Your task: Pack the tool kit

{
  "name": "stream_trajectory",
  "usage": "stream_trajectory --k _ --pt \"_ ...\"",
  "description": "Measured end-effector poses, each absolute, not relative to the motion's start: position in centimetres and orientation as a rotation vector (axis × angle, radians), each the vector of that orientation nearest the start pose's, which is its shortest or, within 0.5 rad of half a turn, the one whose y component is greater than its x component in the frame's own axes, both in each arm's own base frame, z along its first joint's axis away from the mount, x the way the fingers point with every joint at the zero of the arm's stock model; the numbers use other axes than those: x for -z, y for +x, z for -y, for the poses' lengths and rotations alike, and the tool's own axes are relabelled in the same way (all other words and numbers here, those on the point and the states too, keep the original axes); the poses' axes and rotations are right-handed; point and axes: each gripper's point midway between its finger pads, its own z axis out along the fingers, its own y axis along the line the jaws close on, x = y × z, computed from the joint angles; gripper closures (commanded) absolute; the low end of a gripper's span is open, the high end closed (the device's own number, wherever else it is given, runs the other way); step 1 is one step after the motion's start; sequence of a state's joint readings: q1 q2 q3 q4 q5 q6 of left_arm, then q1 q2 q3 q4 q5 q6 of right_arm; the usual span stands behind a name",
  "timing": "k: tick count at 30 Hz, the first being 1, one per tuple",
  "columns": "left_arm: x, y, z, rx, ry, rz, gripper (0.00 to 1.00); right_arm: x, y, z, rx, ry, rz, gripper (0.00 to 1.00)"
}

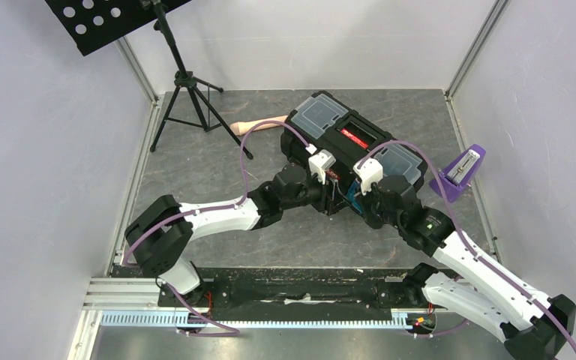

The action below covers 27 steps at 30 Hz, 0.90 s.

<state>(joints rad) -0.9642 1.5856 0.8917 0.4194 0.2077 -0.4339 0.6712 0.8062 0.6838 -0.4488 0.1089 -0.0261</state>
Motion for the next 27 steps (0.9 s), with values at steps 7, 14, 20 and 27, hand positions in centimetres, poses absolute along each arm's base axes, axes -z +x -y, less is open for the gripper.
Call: stream_trajectory --k 7,14,20,27 --pt "-16.1 22.6 42.1 1.139 0.661 -1.919 0.46 -17.6 22.7 -15.2 -0.256 -0.67 -2.04 0.91" --pt "-17.1 23.7 43.1 1.127 0.647 -1.921 0.52 -20.8 24.2 -14.5 -0.193 -0.609 -1.974 0.91" --pt "-19.7 24.9 44.4 1.128 0.626 -1.884 0.55 -20.6 24.7 -13.9 -0.139 -0.596 -1.986 0.91" --pt "-19.0 25.2 45.2 1.11 0.642 -1.943 0.58 -20.5 24.7 -13.6 -0.119 -0.588 -1.992 0.91"
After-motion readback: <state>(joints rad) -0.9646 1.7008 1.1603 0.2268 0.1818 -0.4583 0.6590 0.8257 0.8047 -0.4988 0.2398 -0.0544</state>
